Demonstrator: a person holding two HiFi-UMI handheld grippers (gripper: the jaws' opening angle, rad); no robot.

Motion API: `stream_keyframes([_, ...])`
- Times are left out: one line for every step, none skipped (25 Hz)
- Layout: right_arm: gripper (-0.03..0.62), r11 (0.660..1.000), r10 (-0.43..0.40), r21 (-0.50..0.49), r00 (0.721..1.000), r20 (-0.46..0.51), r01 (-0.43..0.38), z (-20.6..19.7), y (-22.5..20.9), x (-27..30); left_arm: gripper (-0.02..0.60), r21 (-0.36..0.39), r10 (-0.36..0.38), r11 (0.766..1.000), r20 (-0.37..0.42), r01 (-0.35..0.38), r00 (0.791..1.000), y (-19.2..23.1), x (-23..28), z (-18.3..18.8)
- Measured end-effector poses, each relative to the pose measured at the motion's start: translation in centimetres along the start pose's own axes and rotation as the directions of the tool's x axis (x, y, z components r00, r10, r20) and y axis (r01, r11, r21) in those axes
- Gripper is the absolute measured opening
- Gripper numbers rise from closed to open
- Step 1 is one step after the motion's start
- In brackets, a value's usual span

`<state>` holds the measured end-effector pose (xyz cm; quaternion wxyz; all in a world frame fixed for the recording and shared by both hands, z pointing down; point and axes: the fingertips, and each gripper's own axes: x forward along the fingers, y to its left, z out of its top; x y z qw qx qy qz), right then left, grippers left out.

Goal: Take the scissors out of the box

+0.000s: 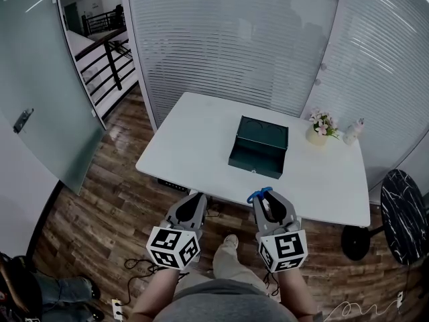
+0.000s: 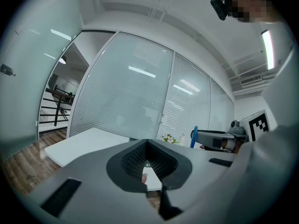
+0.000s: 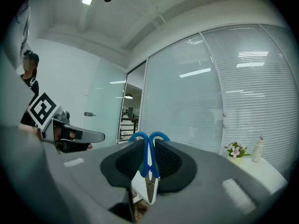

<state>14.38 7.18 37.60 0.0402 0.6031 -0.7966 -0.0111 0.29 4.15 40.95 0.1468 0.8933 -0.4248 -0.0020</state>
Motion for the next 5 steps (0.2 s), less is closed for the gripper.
stream_keyframes([0.081, 1.000, 0.001, -0.002, 1.000, 0.001, -0.001, 0.05, -0.01, -0.07, 0.006, 0.000, -0.001, 1.000, 0.000, 0.001, 1.000, -0.08, 0.00, 0.00])
stream_keyframes([0.081, 1.000, 0.002, -0.004, 1.000, 0.002, -0.002, 0.10, -0.05, -0.17, 0.006, 0.001, -0.003, 1.000, 0.000, 0.003, 1.000, -0.19, 0.01, -0.01])
stream_keyframes([0.081, 1.000, 0.003, -0.006, 1.000, 0.004, -0.003, 0.17, -0.12, -0.26, 0.006, 0.002, -0.004, 1.000, 0.000, 0.004, 1.000, -0.32, 0.02, -0.02])
stream_keyframes([0.081, 1.000, 0.003, -0.008, 1.000, 0.006, -0.003, 0.23, -0.19, -0.36, 0.006, 0.003, -0.005, 1.000, 0.001, 0.005, 1.000, -0.45, 0.04, -0.03])
stream_keyframes([0.081, 1.000, 0.003, -0.010, 1.000, 0.008, -0.003, 0.30, -0.27, -0.45, 0.005, 0.004, -0.007, 1.000, 0.001, 0.007, 1.000, -0.59, 0.07, -0.04])
